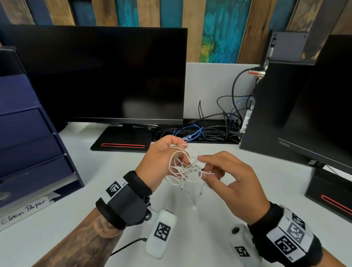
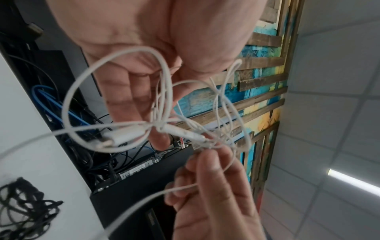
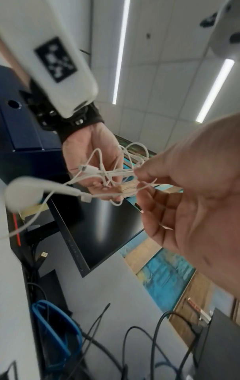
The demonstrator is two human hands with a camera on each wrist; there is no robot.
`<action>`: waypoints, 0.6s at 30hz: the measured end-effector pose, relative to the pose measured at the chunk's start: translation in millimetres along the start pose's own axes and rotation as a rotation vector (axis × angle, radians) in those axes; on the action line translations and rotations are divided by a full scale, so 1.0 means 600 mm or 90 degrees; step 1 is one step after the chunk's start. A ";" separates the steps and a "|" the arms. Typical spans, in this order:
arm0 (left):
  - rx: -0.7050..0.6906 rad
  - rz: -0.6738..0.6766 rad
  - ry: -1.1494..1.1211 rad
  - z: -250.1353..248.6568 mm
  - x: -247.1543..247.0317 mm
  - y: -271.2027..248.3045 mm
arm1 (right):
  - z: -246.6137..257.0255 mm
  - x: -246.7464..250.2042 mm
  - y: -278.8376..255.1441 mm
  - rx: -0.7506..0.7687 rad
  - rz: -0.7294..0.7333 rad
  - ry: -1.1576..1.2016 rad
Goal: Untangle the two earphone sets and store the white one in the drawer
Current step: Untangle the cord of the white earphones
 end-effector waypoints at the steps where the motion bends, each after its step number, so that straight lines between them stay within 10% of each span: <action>1: -0.008 0.001 0.022 0.002 0.000 0.000 | 0.000 0.001 0.001 -0.005 -0.005 0.019; 12: -0.079 0.036 0.116 0.004 0.008 0.008 | -0.058 0.012 -0.005 -0.210 -0.086 0.097; 18: -0.119 0.025 0.244 0.013 -0.007 0.006 | -0.048 0.001 -0.006 -0.169 -0.060 0.046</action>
Point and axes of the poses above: each hand's wrist, its own y-axis towards the middle knuckle, its own x-axis out of the back of the hand, z = x × y, the point moved 5 cm from there along y, towards the middle knuckle, and after that the axes turned 2 degrees about x, right-handed, at the moved point
